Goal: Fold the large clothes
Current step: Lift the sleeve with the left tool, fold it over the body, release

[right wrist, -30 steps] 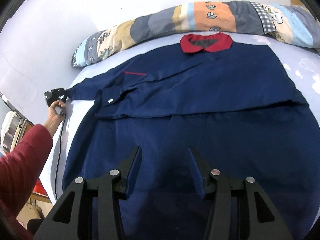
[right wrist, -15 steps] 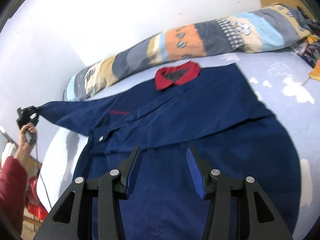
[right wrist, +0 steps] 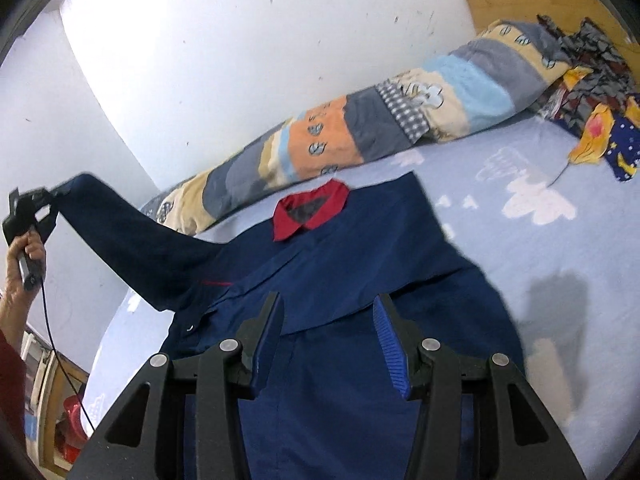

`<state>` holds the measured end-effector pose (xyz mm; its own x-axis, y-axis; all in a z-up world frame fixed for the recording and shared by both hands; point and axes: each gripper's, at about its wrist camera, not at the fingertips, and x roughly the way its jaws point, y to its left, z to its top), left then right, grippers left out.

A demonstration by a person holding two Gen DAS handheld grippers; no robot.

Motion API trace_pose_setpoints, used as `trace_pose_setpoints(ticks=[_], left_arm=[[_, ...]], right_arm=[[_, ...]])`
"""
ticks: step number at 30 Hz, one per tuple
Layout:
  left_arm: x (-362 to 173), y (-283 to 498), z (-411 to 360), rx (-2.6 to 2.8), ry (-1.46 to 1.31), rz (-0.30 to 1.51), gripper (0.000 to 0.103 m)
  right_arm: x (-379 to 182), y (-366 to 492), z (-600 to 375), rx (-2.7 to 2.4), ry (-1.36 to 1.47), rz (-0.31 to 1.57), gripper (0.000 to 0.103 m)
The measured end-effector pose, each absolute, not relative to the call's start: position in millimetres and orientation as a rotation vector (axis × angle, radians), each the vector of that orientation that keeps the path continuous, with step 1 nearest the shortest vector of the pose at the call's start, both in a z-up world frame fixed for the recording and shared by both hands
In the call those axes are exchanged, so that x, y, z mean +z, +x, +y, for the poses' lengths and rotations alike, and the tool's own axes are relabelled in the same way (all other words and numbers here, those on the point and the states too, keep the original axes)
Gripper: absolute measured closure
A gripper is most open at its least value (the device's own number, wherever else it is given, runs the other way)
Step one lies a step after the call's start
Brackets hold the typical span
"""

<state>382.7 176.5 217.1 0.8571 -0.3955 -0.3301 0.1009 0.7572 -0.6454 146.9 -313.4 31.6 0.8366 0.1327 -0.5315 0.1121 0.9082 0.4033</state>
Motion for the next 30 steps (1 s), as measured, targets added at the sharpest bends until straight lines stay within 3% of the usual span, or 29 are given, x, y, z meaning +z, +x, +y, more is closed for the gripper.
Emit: trace_pose_setpoints(ticks=[7, 13, 18, 22, 26, 30], left_arm=[[210.1, 378.9, 45.3, -0.411, -0.602, 0.562, 0.101], [170.5, 375.9, -71.4, -0.502, -0.496, 0.672, 0.101], [90.9, 369.6, -165.1, -0.538, -0.4, 0.809, 0.101], [7.5, 372.3, -210.1, -0.507, -0.308, 0.926, 0.101], [-39.2, 348.1, -242.7, -0.484, -0.247, 1.018, 0.101], [-58.6, 340.1, -240.8, -0.494, -0.219, 1.068, 0.088]], right_arm=[[35.5, 126.3, -344.7, -0.006, 0.478, 0.551, 0.054], [40.1, 111.7, -368.3, -0.013, 0.523, 0.519, 0.054], [40.8, 105.5, -378.4, -0.005, 0.544, 0.515, 0.054], [40.5, 103.4, -383.8, 0.009, 0.57, 0.511, 0.054], [38.8, 104.8, -384.3, 0.021, 0.577, 0.52, 0.054], [37.9, 105.5, -386.2, 0.028, 0.58, 0.523, 0.053]])
